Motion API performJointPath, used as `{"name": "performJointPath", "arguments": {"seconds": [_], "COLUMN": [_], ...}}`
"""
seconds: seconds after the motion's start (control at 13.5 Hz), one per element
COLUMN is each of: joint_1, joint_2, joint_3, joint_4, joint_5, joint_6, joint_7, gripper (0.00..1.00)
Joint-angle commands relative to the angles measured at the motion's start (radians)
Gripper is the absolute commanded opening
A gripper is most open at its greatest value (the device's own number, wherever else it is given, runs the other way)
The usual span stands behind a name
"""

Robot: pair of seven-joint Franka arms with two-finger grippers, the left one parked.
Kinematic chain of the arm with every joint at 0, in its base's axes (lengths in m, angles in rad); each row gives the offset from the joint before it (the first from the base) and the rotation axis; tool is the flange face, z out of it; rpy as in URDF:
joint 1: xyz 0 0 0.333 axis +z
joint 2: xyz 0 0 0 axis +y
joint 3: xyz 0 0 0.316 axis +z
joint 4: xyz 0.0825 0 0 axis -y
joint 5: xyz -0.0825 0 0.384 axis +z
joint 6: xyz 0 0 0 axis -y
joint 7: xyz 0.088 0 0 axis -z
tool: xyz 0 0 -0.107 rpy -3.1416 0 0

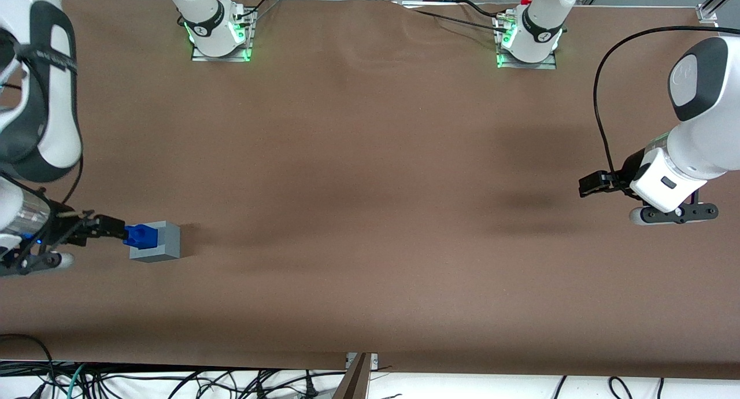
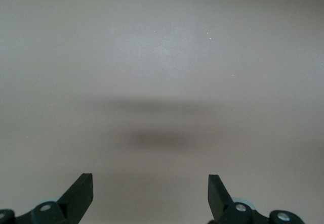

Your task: Insert blue part into gray base with right arm

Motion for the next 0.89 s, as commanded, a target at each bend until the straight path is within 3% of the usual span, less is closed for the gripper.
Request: {"name": "performJointPath", "arguments": {"seconds": [0.0,0.15,0.44,0.67,0.81], "joint_1": [0.064,0.066,0.063,0.009,-0.003], "joint_2": [-0.073,-0.126,-0.281,-0.425,-0.443], "joint_3": [-0.012,0.001,0.033,0.033,0.033], "joint_4": [-0.039,-0.051,-0.148,-0.279,-0.31], "joint_5": [-0.016,-0.137,-0.159,-0.158,-0.158], "joint_6": [-0.047,-0.049,-0.032,-0.026,-0.041], "joint_7": [0.002,-0.001,0.003,-0.001,0.002], "gripper": [1.0,1.0,1.0,1.0,1.0]}}
